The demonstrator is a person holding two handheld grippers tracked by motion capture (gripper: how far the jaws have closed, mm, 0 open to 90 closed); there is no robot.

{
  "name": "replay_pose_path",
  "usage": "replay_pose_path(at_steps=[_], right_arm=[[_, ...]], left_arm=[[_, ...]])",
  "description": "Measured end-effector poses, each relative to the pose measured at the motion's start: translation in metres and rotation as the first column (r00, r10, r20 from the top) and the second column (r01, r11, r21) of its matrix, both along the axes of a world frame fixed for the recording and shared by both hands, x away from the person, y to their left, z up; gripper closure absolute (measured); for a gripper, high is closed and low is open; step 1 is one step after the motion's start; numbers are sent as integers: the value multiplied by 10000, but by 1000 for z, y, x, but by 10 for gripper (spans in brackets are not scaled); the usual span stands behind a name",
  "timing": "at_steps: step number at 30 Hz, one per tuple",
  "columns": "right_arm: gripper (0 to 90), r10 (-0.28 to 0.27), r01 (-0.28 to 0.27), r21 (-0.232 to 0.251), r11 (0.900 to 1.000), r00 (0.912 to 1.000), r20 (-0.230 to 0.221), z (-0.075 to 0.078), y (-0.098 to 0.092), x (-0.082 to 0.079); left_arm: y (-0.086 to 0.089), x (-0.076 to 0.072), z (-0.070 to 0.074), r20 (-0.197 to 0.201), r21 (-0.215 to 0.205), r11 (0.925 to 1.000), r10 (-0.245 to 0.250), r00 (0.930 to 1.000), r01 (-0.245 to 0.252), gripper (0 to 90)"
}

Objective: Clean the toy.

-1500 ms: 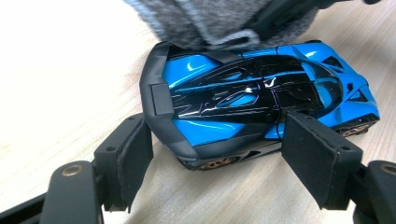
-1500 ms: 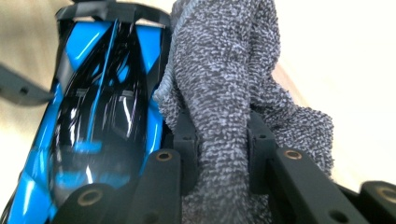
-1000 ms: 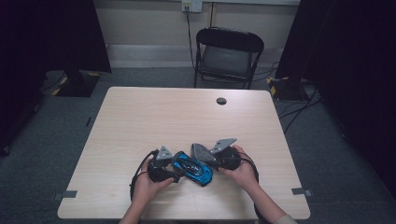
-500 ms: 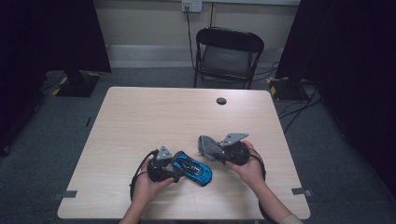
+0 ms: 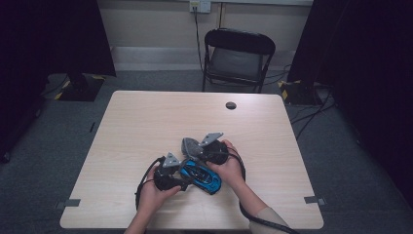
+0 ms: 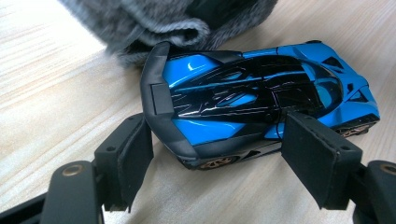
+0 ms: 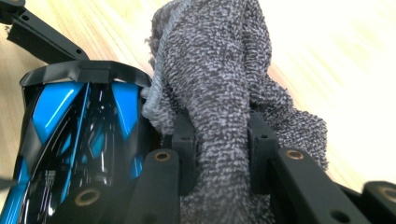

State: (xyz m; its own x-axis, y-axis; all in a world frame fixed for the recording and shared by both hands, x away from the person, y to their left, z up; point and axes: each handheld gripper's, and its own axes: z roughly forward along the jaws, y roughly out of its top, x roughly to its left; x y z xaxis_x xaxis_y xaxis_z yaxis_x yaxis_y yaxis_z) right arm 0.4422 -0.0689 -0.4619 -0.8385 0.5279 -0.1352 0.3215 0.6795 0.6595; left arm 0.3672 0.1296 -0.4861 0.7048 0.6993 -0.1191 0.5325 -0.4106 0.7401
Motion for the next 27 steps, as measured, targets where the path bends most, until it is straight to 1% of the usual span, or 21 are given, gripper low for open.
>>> replay_pose_path(at_steps=[1,2,4,8,10,14,16,20,23,27], right_arm=[[711,148,-148,-12,9999,9999,-80,-2,4,0],[711,148,-148,-12,9999,9999,-80,-2,4,0],[711,266,-267,-197,9994,9996,-69,-4,7,-2],[711,359,-361,-172,9992,9993,-129,-3,3,-3],[710,386,-388,-71,9992,9990,-215,-4,0,-5],[709,498,-500,-78,9987,9985,-224,-4,-3,-8],[707,704,-707,-138,9974,9973,-232,-5,-7,-10],[707,663,-666,-87,9977,9973,-316,-5,-12,-12],[707,742,-743,-17,9972,9966,-360,-6,-17,-14],[707,843,-847,-47,9964,9954,-457,-6,-21,-15]], left_arm=[[0,0,0,2,-7,10000,-4,10000,4,251],[0,0,0,2,-7,10000,-4,10000,4,251],[0,0,0,-13,3,10000,-9,10000,9,251],[-1,0,0,-6,0,10000,3,10000,-3,251],[-1,0,0,-5,30,10000,14,10000,-14,251],[-1,0,0,6,6,10000,-2,10000,2,251],[-1,0,0,13,1,10000,7,10000,-7,251],[-1,0,0,19,7,10000,20,10000,-20,251],[-1,0,0,-9,11,10000,19,10000,-19,251],[-1,0,0,-3,0,10000,-14,10000,14,251]])
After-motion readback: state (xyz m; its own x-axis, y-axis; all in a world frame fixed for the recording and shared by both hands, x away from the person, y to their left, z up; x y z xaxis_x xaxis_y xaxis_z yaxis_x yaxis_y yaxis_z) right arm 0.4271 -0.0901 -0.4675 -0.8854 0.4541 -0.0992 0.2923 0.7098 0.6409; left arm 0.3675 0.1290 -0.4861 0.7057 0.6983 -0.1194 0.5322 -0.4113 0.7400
